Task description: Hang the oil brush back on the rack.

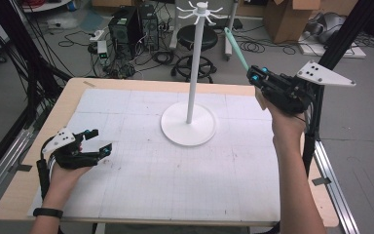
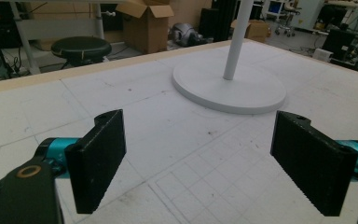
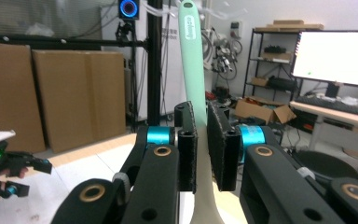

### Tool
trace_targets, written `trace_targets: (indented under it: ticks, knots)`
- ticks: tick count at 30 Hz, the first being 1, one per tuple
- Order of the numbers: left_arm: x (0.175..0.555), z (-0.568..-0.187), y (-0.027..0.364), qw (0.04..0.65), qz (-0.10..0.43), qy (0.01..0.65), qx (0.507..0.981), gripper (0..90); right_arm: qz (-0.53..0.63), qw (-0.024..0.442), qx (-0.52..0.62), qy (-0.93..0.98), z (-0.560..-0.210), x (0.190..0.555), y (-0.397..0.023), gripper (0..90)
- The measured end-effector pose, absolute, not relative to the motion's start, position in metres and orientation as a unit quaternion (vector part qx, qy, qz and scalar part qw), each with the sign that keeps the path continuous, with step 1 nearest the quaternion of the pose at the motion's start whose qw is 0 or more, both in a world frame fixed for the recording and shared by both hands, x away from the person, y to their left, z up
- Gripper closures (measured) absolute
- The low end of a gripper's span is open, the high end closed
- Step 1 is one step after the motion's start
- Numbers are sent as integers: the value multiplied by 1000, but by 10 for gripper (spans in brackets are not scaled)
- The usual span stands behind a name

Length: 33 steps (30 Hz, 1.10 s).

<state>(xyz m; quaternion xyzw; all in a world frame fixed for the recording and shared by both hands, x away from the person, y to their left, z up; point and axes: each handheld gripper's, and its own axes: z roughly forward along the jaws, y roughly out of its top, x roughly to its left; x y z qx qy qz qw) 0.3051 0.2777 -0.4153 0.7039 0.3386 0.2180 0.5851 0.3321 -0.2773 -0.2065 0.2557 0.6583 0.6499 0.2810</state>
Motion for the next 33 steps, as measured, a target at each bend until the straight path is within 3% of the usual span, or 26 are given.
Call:
trace_targets:
  ticks: [33]
  knots:
    - [303,-413,281,589,220,338,700,186,649,296,265,648,-206,348,-246,825]
